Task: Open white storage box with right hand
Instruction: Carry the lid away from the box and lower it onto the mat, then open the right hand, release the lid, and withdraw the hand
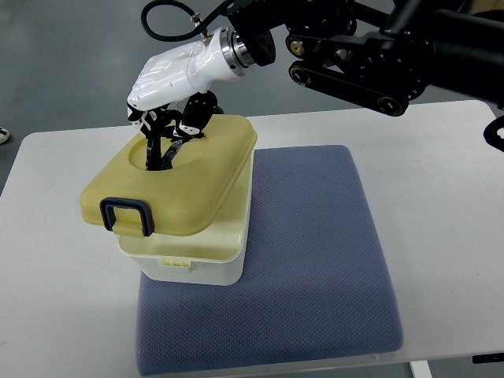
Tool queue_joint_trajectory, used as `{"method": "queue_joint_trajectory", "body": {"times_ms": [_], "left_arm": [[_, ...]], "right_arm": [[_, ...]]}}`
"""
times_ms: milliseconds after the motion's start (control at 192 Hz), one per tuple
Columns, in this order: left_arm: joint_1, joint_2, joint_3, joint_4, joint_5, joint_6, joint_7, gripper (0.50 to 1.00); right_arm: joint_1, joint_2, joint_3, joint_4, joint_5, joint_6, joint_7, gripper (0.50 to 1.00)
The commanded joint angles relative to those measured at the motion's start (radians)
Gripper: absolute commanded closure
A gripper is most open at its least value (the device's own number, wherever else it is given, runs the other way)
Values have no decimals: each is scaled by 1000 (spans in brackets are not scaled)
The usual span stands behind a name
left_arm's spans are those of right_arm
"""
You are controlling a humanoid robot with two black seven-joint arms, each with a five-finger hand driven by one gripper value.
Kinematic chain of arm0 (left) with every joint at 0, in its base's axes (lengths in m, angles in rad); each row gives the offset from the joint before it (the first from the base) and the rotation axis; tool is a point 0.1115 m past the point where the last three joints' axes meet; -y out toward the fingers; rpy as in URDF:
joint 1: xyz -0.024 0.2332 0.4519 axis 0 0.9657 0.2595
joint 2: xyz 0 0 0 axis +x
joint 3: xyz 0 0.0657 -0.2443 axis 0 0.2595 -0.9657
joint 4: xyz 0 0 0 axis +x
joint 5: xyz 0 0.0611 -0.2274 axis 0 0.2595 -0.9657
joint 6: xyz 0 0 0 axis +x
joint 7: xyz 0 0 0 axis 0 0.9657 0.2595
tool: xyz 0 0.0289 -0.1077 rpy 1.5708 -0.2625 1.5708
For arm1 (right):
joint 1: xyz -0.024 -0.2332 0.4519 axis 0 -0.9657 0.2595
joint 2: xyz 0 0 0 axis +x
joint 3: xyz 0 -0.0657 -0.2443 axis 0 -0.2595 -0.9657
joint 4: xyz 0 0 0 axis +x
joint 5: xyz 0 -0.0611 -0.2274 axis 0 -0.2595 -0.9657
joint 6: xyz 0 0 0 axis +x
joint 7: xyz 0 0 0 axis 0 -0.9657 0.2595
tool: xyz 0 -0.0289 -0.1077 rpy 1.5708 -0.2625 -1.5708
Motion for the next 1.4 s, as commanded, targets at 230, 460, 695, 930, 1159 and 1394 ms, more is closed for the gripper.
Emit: {"method": "queue_joint_trajectory", "body": {"times_ms": [230,460,695,930,1159,1394], "left_arm": [[0,0,0,0,0,-1,0,500],[0,0,0,0,0,-1,0,500],[0,0,0,0,0,1,0,500],[0,0,0,0,0,-1,1,500],[0,0,0,1,0,-1,0,500],[0,0,0,0,0,-1,0,500]], "right_arm": [[29,-319,4,111,9,18,43,1000],[-63,-560,-8,167,9,12,48,1000],[-236,-680,-11,166,3,-65,51,1000],[-424,-671,-27,150,-14,-210,61,1000],[-490,-612,-90,123,-20,-293,58,1000],[-534,-557,-88,97,-29,-327,58,1000]]}}
